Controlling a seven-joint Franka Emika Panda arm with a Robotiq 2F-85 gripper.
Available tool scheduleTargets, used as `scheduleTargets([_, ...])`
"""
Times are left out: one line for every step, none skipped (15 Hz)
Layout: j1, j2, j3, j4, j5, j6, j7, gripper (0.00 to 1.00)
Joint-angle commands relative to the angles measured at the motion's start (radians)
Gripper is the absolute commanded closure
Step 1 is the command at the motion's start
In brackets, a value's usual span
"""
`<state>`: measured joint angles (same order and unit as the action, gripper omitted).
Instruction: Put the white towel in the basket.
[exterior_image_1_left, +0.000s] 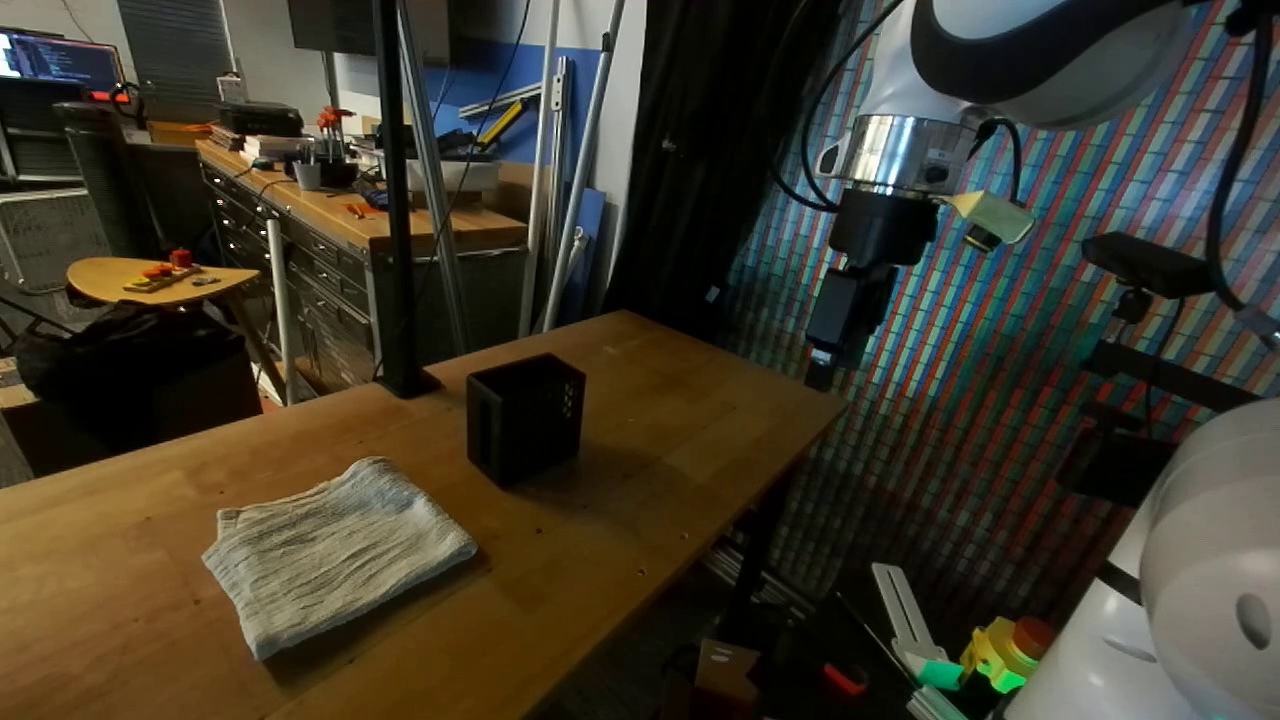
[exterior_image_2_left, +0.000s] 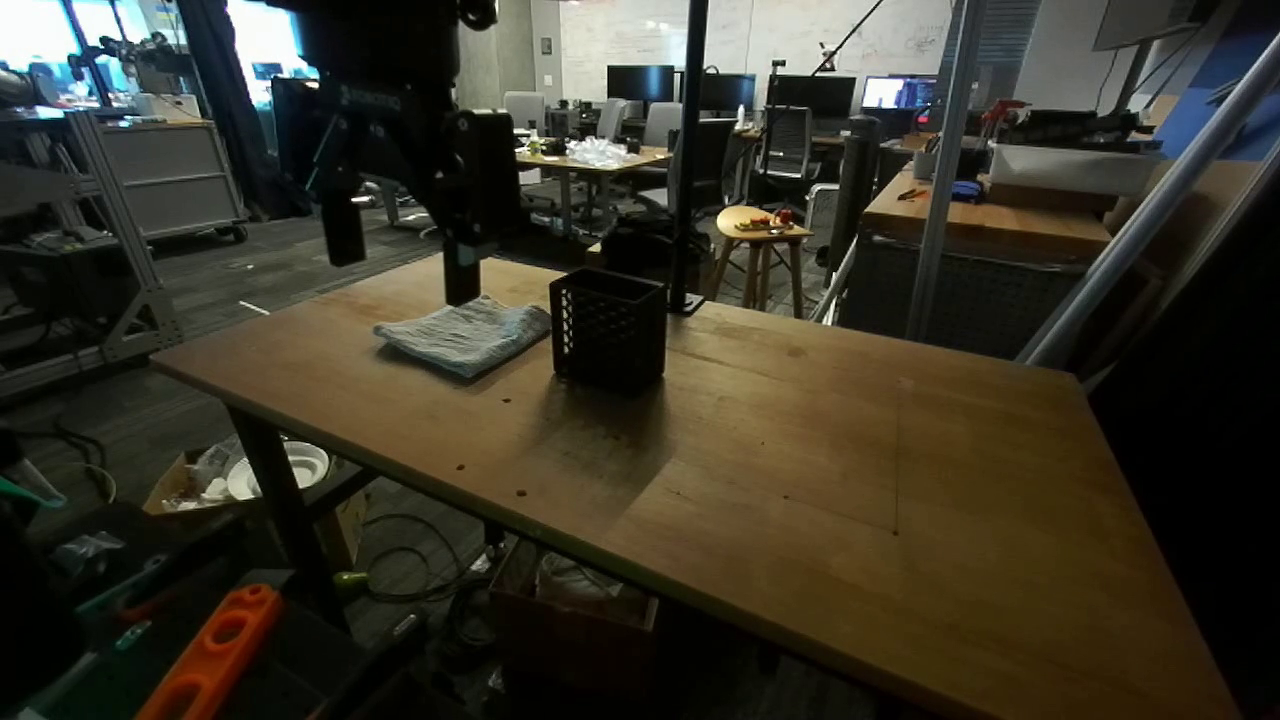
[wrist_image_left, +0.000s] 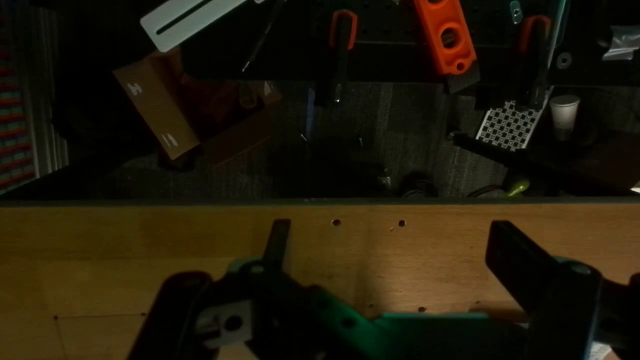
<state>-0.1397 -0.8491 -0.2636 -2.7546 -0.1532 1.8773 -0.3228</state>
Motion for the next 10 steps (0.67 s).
scheduleTargets([0.026, 0.049, 0.008, 0.033, 0.022, 0.011, 0.0, 0.0])
scheduleTargets([0.05, 0.089, 0.02, 0.055, 0.031, 0.031, 0.003, 0.0])
scheduleTargets([0.067, 0.113, 0.028, 0.066, 0.038, 0.05, 0.004, 0.0])
scheduleTargets([0.095, 0.154, 0.041, 0.085, 0.052, 0.087, 0.007, 0.0])
scheduleTargets([0.118, 0.19, 0.053, 0.104, 0.065, 0.119, 0.008, 0.0])
scheduleTargets([0.146, 0.24, 0.072, 0.133, 0.08, 0.153, 0.013, 0.0])
scheduleTargets([0.166, 0.283, 0.09, 0.156, 0.092, 0.187, 0.015, 0.0])
scheduleTargets([0.191, 0.343, 0.113, 0.19, 0.108, 0.229, 0.022, 0.0])
scheduleTargets([0.207, 0.383, 0.129, 0.216, 0.118, 0.257, 0.02, 0.0])
scheduleTargets([0.222, 0.434, 0.154, 0.247, 0.126, 0.29, 0.028, 0.0])
